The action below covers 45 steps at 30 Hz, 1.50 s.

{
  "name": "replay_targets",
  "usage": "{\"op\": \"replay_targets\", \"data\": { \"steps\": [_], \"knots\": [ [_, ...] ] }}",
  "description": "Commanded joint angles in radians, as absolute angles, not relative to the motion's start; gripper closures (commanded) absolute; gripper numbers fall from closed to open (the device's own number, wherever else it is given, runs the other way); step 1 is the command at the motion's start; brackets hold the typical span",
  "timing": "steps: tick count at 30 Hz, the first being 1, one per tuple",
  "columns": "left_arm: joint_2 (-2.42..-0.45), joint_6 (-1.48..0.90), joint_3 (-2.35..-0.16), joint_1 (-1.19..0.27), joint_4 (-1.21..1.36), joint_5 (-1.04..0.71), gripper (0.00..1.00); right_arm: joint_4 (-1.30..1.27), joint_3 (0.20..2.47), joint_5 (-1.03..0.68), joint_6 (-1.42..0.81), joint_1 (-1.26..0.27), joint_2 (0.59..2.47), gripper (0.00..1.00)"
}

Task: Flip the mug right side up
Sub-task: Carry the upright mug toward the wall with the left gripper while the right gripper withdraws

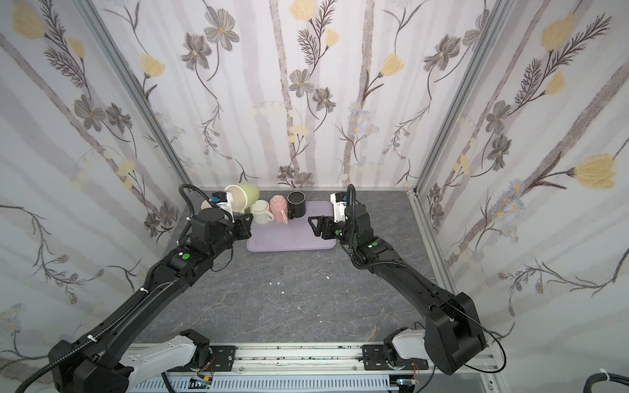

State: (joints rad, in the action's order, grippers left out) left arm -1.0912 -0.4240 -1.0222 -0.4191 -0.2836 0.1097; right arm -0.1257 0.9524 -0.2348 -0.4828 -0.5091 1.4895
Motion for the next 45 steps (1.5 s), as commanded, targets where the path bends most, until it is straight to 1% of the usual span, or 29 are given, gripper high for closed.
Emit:
{"op": "replay_targets", "data": {
  "steps": [1,4,6,9,12,18,27,32,35,41,45],
  "knots": [
    [-1.092,-0.456,-1.069,-0.326,-0.49,0.205,1.0,-0.138,0.921,-0.159,-0.432,-0.508,1.483,0.18],
    [-1.144,-0.471,-1.146,-0.218,-0.615,0.163,1.0,-0.148,0.894,-0.185,-0.421,-0.506,1.49,0.15],
    [-1.183,-0.468,-1.195,-0.174,-0.681,0.162,1.0,-0.155,0.874,-0.195,-0.416,-0.501,1.487,0.14],
    [-1.21,-0.442,-1.226,-0.106,-0.721,0.163,1.0,-0.206,0.826,-0.227,-0.423,-0.487,1.469,0.14],
    [-1.256,-0.436,-1.261,-0.007,-0.765,0.096,1.0,-0.248,0.786,-0.259,-0.437,-0.474,1.448,0.13],
    [-1.436,-0.419,-1.346,0.113,-0.793,0.012,1.0,-0.283,0.71,-0.282,-0.428,-0.451,1.402,0.11],
    [-1.716,-0.36,-1.581,0.171,-0.87,0.024,1.0,-0.313,0.637,-0.322,-0.43,-0.391,1.364,0.09],
    [-1.895,-0.324,-1.773,0.191,-0.965,0.067,1.0,-0.324,0.621,-0.326,-0.429,-0.376,1.358,0.07],
    [-1.987,-0.318,-1.87,0.198,-1.003,0.039,1.0,-0.326,0.621,-0.332,-0.43,-0.371,1.364,0.07],
    [-2.116,-0.321,-1.989,0.209,-1.04,0.066,1.0,-0.325,0.625,-0.342,-0.429,-0.367,1.383,0.07],
    [-2.173,-0.325,-2.032,0.228,-1.05,0.017,1.0,-0.322,0.628,-0.342,-0.431,-0.363,1.385,0.06]
  ]
}}
